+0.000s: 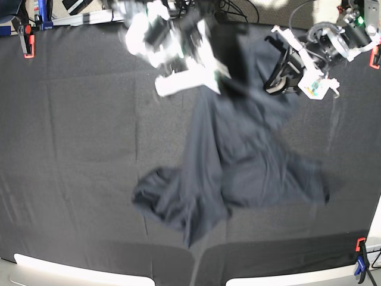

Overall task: Layout the t-shirt on the table in an organized manner, then fold the t-shirt properly
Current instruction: 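Hold the shirt with the left gripper while the right gripper regrasps and lifts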

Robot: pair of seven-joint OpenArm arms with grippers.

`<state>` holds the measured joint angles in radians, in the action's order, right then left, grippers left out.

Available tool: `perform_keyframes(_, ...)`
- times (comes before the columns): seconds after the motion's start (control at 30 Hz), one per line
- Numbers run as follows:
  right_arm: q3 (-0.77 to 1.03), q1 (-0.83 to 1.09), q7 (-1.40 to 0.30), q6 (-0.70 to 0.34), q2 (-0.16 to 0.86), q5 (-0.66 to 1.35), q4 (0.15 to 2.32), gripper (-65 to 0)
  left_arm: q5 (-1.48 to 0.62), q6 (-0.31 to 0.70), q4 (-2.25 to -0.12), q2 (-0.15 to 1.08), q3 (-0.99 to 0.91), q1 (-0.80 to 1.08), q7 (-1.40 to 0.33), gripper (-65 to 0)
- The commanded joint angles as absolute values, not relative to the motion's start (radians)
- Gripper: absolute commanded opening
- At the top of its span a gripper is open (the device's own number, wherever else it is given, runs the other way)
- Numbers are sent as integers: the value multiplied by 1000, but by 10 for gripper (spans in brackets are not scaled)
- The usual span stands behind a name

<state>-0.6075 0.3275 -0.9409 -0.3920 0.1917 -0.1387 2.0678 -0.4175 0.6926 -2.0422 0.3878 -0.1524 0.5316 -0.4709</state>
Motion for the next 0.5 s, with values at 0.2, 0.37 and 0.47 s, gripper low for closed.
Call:
perform_keyframes(0.2,-608,304,-900,-393,191,-134,2088,-410,-435,698,-2059,397,-158,529,-447,-608)
perform_keyframes(0.37,-608,221,-897,-392,191,-89,2088,-368,-435,698,-2059,397,-158,529,-447,-608)
perform_keyframes(0.47,-608,147,-873,-370,189,-68,2087,-368,-435,698,-2059,397,-158,529,-447,-608)
